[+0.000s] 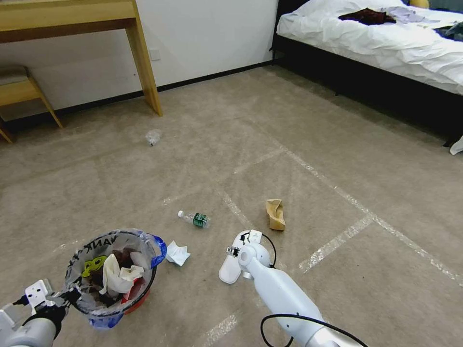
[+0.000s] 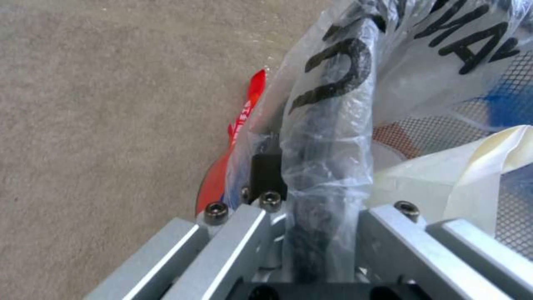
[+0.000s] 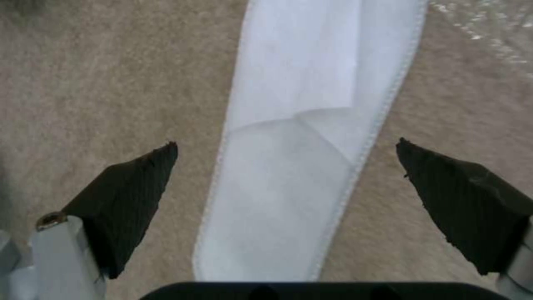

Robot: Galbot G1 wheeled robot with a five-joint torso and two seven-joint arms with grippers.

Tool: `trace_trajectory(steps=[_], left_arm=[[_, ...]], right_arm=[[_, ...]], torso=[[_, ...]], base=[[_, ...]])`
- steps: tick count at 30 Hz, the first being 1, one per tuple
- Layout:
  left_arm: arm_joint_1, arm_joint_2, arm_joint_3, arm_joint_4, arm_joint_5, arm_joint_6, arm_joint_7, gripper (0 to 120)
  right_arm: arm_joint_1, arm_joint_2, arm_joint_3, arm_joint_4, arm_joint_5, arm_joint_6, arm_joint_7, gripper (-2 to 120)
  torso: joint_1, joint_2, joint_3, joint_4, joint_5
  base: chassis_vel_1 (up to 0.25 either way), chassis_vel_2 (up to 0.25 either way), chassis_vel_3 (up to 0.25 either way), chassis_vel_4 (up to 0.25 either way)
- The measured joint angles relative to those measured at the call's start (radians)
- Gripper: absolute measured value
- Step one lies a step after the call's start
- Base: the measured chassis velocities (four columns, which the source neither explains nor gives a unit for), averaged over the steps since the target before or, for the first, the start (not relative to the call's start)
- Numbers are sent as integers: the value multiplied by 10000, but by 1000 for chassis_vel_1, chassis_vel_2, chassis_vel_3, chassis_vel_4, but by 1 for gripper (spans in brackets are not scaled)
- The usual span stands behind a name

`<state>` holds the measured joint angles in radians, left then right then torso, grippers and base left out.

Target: Pick up the trash bin and place the garbage on the floor into it.

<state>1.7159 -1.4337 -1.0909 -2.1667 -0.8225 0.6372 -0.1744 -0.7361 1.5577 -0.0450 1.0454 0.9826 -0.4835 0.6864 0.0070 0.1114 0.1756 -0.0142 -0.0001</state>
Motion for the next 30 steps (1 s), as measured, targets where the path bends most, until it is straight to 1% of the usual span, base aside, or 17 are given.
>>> trace_trajectory(steps=[7, 22, 30], left_arm=[[73, -23, -6, -36, -7, -7, 2, 1], [119, -64, -33, -109, -5, -12, 3, 1], [73, -50, -29, -75, -15, -12, 4, 1]], right_arm=[[264, 209, 39, -702, -315, 320, -486, 100], [643, 516, 132, -1813, -710, 725, -1191, 100], [687, 480, 185, -1931, -792, 783, -1246, 100]], torso=[[0, 0, 0, 0, 0], [0, 0, 0, 0, 0], [0, 0, 0, 0, 1]], base=[[0, 0, 0, 0], [0, 0, 0, 0], [0, 0, 0, 0]])
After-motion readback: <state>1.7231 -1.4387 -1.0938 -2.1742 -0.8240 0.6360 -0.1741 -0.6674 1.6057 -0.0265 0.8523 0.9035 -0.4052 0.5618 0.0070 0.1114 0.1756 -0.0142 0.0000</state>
